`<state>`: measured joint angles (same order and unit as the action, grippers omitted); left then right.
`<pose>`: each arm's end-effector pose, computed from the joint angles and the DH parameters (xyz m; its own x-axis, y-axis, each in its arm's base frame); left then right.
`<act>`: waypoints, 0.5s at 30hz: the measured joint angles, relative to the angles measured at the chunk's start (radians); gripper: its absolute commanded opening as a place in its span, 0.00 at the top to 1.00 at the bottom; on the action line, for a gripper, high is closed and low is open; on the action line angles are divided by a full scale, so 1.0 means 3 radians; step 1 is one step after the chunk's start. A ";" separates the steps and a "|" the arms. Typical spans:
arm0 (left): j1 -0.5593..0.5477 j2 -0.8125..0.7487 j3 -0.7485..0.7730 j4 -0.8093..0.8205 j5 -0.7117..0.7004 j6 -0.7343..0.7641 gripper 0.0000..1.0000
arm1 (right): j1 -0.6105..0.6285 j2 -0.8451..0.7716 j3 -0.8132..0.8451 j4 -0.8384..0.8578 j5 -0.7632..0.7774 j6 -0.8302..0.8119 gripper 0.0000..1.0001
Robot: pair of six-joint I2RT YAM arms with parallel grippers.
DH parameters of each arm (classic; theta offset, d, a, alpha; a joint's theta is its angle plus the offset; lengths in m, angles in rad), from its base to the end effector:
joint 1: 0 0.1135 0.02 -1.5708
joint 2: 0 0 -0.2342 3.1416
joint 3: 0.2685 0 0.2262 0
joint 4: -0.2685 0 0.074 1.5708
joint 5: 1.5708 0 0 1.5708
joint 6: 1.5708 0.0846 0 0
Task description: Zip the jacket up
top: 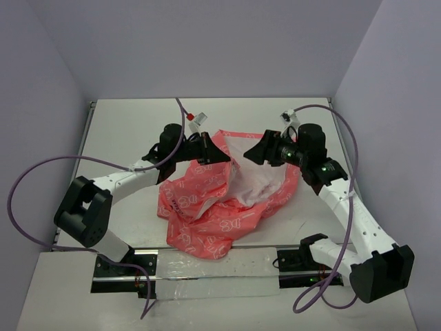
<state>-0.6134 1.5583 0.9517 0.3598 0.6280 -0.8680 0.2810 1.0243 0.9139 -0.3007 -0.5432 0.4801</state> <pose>0.2728 -0.2528 0.2378 -0.8400 -0.1637 -0.5172 0.4498 0.3230 -0.8327 0.2337 0.1130 0.2907 -0.6604 0.2209 -0.7176 -0.4370 0.6641 0.6066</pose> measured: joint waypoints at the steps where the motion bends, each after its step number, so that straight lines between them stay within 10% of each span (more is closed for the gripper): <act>1: 0.0021 0.0029 0.0012 -0.0049 -0.0041 -0.0043 1.00 | -0.0041 0.0001 0.0059 -0.0056 0.0167 0.0001 0.22; 15: 0.0045 0.0149 0.0116 -0.0336 -0.0470 -0.0390 1.00 | -0.1030 0.0445 0.0030 -0.0564 0.2045 0.0256 0.44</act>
<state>-0.5998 1.6032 0.9866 0.2592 0.4870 -0.9850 -0.0280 1.1579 0.9230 -0.4700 0.0702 0.5569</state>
